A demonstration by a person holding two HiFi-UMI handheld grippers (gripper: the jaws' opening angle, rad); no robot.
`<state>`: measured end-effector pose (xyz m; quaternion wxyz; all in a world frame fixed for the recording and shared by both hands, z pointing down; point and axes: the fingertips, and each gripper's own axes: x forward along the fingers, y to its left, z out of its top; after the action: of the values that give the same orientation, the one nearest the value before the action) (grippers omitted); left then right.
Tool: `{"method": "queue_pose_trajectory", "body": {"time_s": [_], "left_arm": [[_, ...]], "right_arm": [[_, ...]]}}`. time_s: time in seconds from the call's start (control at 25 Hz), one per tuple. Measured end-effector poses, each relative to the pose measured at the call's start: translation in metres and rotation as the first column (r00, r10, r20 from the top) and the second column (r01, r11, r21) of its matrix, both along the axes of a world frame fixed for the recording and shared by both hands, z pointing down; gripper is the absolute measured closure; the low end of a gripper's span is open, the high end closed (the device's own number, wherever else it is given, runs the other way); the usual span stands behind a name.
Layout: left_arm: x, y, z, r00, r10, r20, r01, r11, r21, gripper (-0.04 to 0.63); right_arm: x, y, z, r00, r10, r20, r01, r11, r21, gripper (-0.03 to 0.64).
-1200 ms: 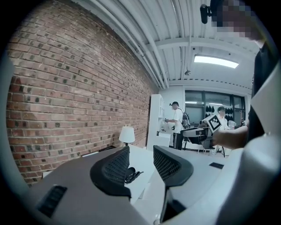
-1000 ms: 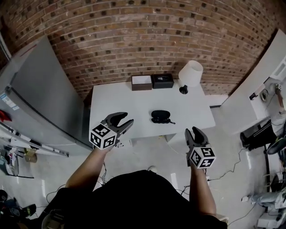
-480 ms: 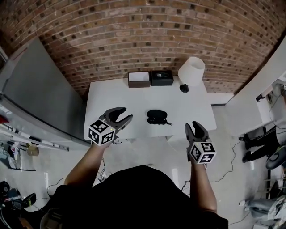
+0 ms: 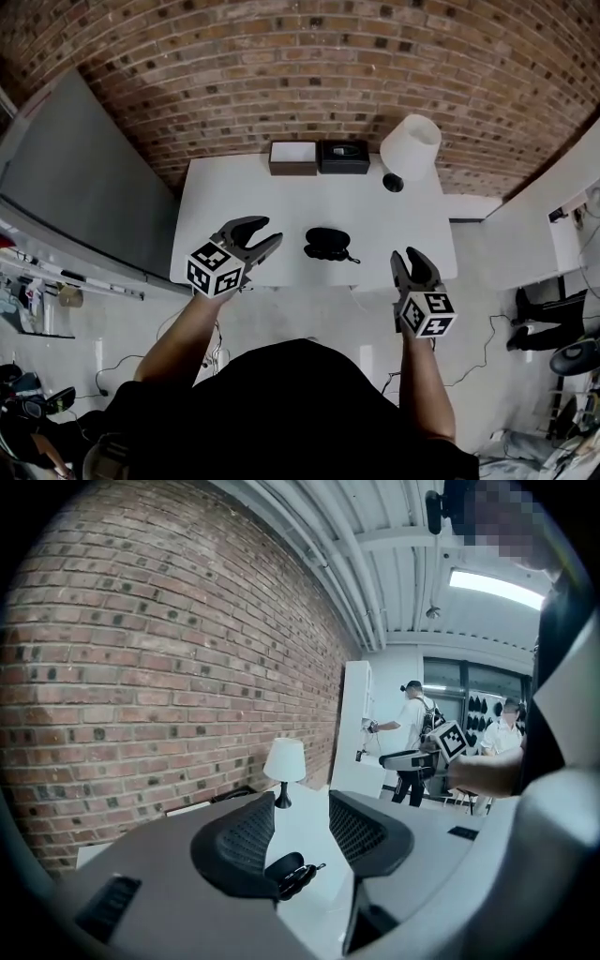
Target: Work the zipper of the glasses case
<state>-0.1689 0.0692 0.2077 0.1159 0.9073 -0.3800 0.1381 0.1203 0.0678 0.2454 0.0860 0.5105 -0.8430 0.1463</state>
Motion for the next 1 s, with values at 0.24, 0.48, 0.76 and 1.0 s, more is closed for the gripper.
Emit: {"method": "queue_pose_trajectory", "body": {"time_s": [0.24,0.48,0.76,1.0], "left_arm": [[0.01,-0.009,0.012,1.0,-0.02,0.001,0.02,1.0,-0.016,0.396],[0.015,-0.005,0.022,1.0,-0.026,0.012,0.026,0.999,-0.041,0.394],[0.022,-0.004,0.019,1.0,-0.015,0.024,0.015,0.999,-0.034,0.393],[0.024,-0.009,0.023,1.0,0.019,0.023,-0.018,0.999,-0.039,0.39]], "right_arm": [[0.006,-0.015,0.015,1.0,-0.023,0.006,0.024,0.999,-0.023,0.46],[0.009,-0.017,0.023,0.999,-0.034,0.016,0.034,0.999,-0.035,0.46],[0.015,-0.016,0.022,0.999,-0.028,0.025,0.029,0.999,-0.036,0.46],[0.015,-0.014,0.025,1.0,-0.009,0.016,0.01,0.999,-0.039,0.46]]}}
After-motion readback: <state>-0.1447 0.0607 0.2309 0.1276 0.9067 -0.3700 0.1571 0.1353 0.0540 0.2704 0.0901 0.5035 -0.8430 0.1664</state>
